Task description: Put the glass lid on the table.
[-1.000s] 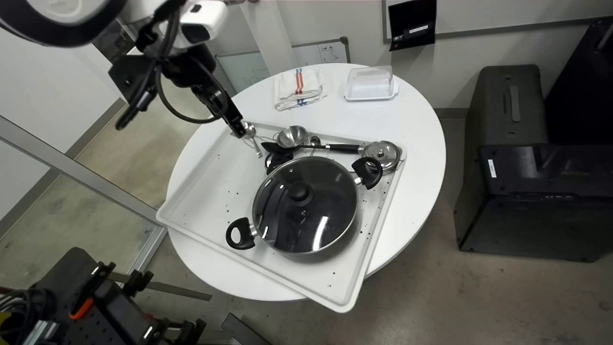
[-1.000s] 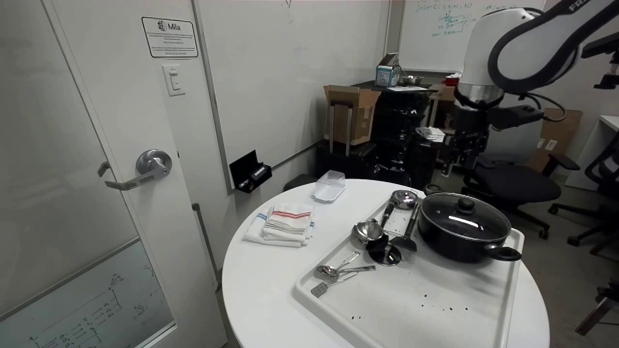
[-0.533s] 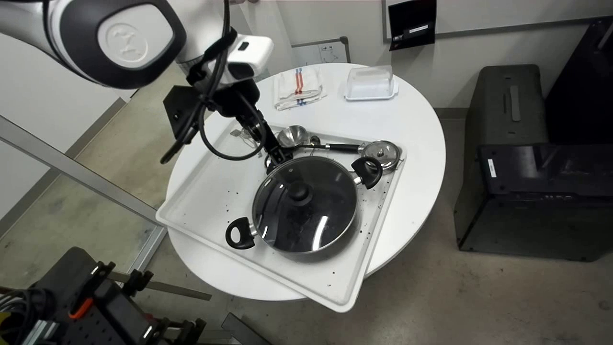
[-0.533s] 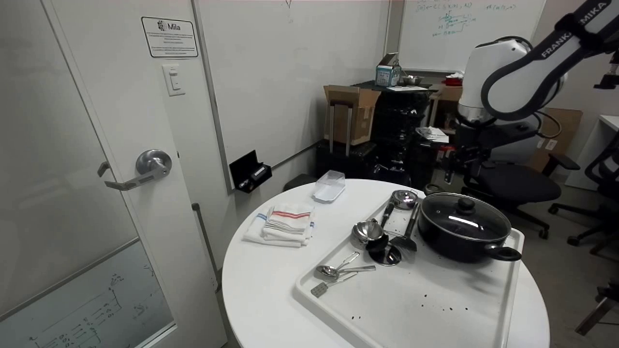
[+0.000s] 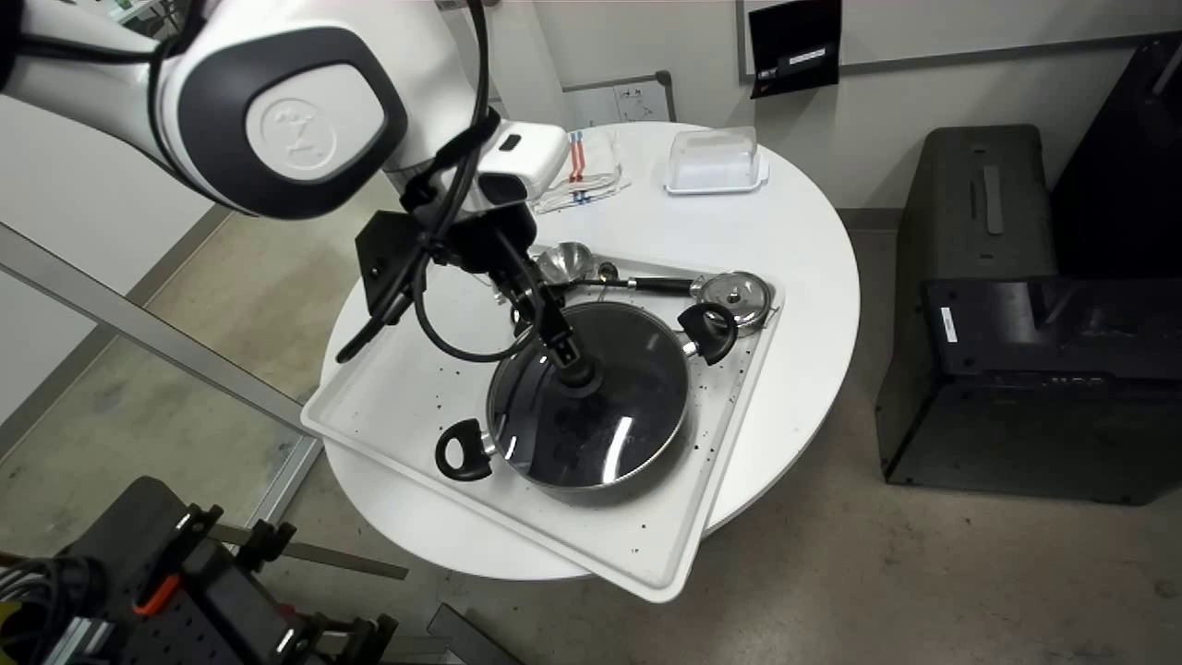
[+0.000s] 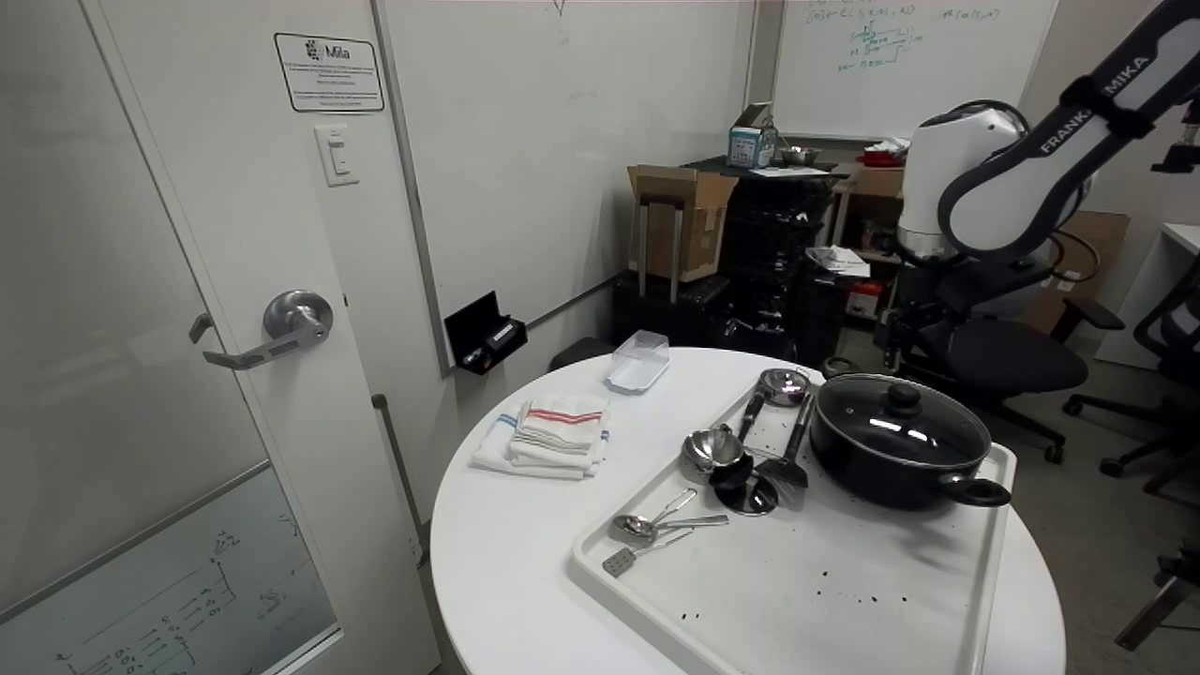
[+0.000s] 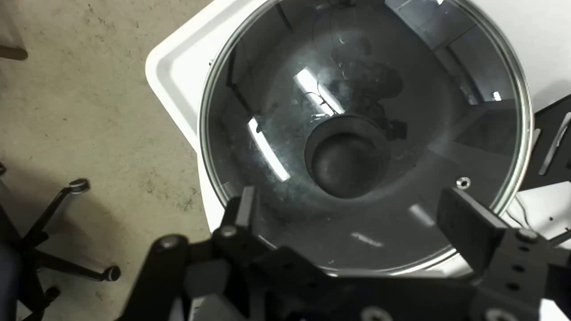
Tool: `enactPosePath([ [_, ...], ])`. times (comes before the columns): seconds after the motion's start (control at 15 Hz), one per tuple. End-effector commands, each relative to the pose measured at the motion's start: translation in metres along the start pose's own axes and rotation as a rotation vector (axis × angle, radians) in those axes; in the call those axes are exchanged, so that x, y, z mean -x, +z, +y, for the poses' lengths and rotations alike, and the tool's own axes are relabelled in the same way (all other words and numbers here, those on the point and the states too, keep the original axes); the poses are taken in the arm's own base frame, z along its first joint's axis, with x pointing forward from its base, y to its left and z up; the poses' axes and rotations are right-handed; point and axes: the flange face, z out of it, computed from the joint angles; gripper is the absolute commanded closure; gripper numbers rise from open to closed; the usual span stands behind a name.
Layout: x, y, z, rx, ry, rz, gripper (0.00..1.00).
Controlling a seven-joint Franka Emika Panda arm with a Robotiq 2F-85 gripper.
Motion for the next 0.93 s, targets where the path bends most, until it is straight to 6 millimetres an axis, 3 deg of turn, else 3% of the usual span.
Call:
enactPosePath([
  [0.0,-0.004,0.019,-0.001,0.031,-0.002,0.005,0.0],
  [0.33,-0.004,0.043,-0.003,0.04,-0.014,-0.026,0.0],
  [0.87,-0.017,0.058,-0.006,0.032,-0.025,-0.024,0.0],
])
